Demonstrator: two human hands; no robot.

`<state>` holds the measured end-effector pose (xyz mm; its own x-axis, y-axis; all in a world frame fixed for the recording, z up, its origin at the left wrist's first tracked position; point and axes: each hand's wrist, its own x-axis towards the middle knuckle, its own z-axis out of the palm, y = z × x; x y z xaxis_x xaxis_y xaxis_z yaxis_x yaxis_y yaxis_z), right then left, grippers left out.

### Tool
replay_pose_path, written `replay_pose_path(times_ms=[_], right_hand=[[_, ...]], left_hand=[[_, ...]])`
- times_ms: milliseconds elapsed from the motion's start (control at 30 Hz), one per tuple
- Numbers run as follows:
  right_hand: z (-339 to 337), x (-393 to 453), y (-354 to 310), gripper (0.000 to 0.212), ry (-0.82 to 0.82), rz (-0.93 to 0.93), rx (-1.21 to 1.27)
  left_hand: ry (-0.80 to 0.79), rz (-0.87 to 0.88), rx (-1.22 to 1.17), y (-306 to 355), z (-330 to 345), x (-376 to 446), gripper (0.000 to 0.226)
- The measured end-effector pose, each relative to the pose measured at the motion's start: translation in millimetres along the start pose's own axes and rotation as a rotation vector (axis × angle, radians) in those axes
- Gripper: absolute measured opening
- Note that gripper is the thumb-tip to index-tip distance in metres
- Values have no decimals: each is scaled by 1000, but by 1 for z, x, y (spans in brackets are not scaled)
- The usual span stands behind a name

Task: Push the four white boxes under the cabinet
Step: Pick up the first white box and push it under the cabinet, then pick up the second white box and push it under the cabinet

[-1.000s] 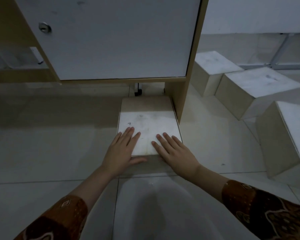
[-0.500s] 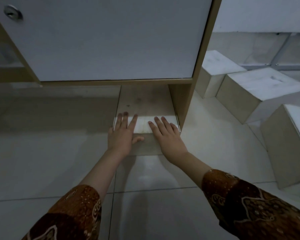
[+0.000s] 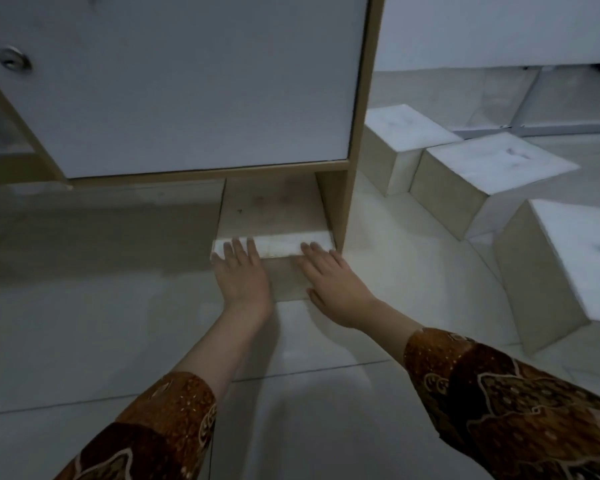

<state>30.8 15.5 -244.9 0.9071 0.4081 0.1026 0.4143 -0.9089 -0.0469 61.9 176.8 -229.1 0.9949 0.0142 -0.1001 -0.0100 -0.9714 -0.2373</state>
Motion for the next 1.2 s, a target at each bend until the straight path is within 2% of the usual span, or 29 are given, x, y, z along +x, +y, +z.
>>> replay_pose_path(times_ms=[100,200,333,433,500,600,767,867,967,1067,1167,1200], right_hand=[[-18,-31,19,53,4,-116,-68],[-39,-67,50,42,31,-41,-25],[-60,-128,107,42,50,246,28],[-76,-174,156,48,107,549,124],[-82,-206,192,52,133,729,154],[-85,-253,244,56,125,959,136],[-81,-314,300,58,188,1333,173],[-77,-327,321,59,200,1384,64],[-71,-327,333,69,189,1426,26],[-65,-333,346,83,175,1540,252],[-66,-343,354,93,177,1523,340],[-64,-346,357,96,180,1515,452]], left_hand=[[-34,74,105,31,-26,-27,60],[90,270,-58,68,-52,-58,41],[253,458,-376,120,-85,-87,41],[271,546,-604,165,-99,-103,44],[283,538,-743,198,-106,-111,42],[187,471,-922,250,-113,-120,38],[-66,441,-1011,332,-110,-122,46],[-272,388,-1111,379,-110,-116,57],[-398,363,-1177,413,-107,-111,57],[-448,296,-1275,431,-98,-111,59],[-483,202,-1442,426,-89,-106,55],[-504,201,-1497,423,-88,-104,50]])
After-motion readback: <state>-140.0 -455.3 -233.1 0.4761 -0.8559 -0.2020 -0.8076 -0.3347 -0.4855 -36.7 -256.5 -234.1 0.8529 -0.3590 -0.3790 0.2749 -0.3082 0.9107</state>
